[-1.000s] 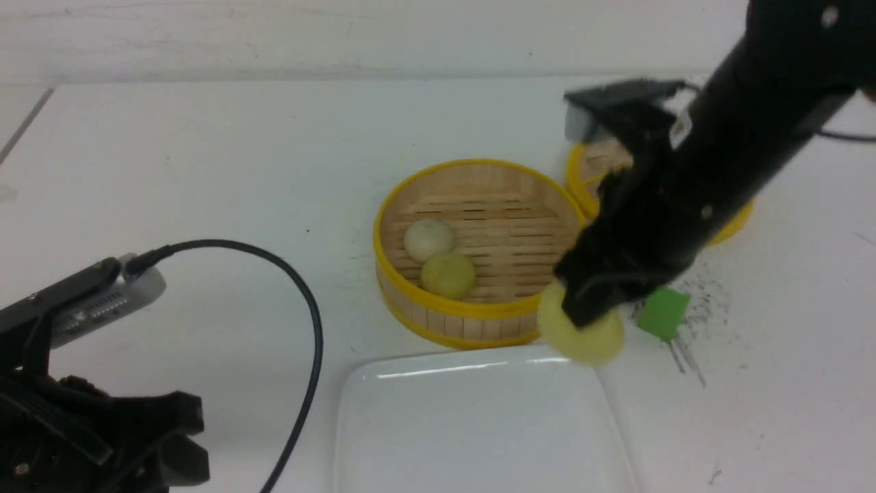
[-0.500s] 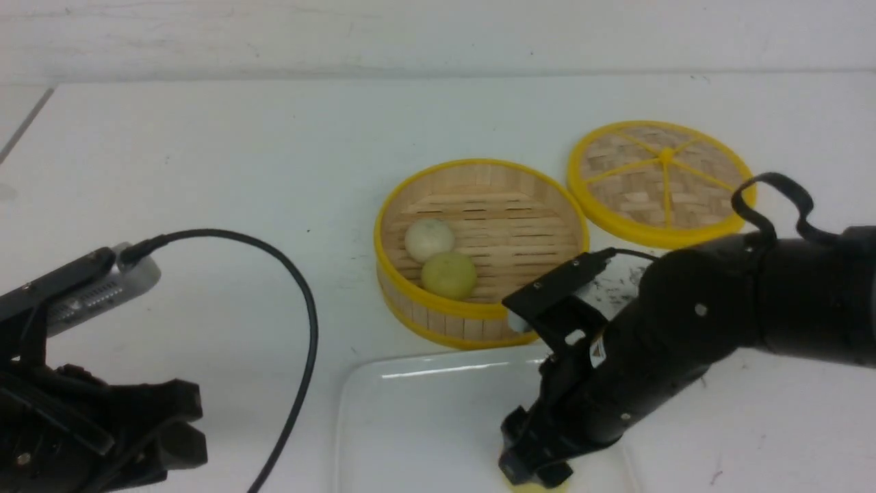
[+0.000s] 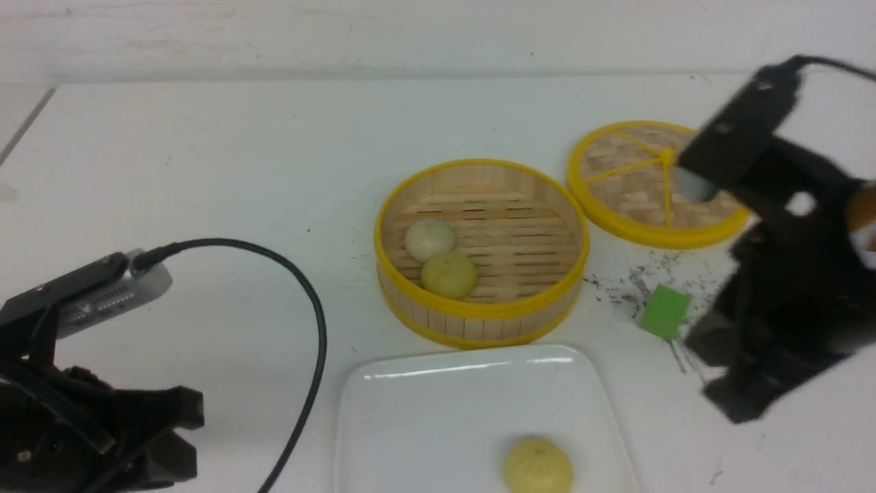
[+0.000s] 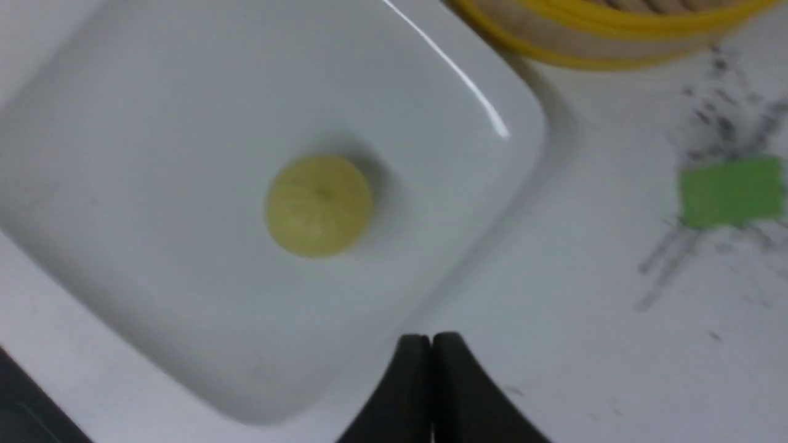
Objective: Put the steamed buns into the plate on the white tablecloth.
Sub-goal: 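Reach into the bamboo steamer and grasp a bun with the left gripper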
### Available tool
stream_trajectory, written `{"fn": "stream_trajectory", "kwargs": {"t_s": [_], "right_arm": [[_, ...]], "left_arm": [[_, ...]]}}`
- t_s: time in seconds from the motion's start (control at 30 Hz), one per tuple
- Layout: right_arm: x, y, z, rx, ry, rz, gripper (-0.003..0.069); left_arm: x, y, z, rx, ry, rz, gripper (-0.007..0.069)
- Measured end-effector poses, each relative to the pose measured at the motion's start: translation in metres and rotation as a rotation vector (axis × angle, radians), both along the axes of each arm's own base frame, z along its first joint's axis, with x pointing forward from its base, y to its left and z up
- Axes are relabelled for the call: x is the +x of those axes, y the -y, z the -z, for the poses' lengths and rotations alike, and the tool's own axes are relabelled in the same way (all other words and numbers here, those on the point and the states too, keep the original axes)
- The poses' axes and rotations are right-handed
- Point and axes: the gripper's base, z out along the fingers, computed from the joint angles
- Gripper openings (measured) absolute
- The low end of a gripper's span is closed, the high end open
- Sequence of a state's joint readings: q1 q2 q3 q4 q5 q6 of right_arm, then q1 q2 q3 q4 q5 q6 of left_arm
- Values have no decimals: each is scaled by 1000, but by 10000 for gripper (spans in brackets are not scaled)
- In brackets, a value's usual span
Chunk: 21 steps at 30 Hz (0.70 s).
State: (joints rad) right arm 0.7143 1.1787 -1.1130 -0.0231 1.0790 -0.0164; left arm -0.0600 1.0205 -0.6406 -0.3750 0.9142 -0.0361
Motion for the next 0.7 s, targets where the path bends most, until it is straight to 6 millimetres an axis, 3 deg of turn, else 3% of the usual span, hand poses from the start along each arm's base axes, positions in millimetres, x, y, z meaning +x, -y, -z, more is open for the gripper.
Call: {"fn": "stream_trajectory", "kwargs": {"t_s": [0.07, 0.2, 0.33, 0.47, 0.53, 0.6, 0.7], "right_arm": [[-22, 30, -1, -22, 68, 78, -16], [-46, 61, 9, 7, 134, 202, -16], [-70, 98, 48, 18, 213, 370, -16], [-81, 115, 74, 32, 254, 473, -16], [-84, 120, 74, 73, 284, 501, -16], [-85, 121, 72, 92, 307, 504, -16], [-88, 124, 69, 115, 335, 511, -16]], "left_arm": [[10, -2, -9, 34, -23, -7, 25], [29, -3, -29, 46, -9, -18, 2], [56, 8, -48, 3, 5, 10, 2], [82, 45, -50, -10, -13, 124, 39], [100, 74, -46, -1, -35, 181, 91], [109, 90, -40, 13, -52, 208, 128], [137, 129, -35, 59, -43, 246, 250]]}}
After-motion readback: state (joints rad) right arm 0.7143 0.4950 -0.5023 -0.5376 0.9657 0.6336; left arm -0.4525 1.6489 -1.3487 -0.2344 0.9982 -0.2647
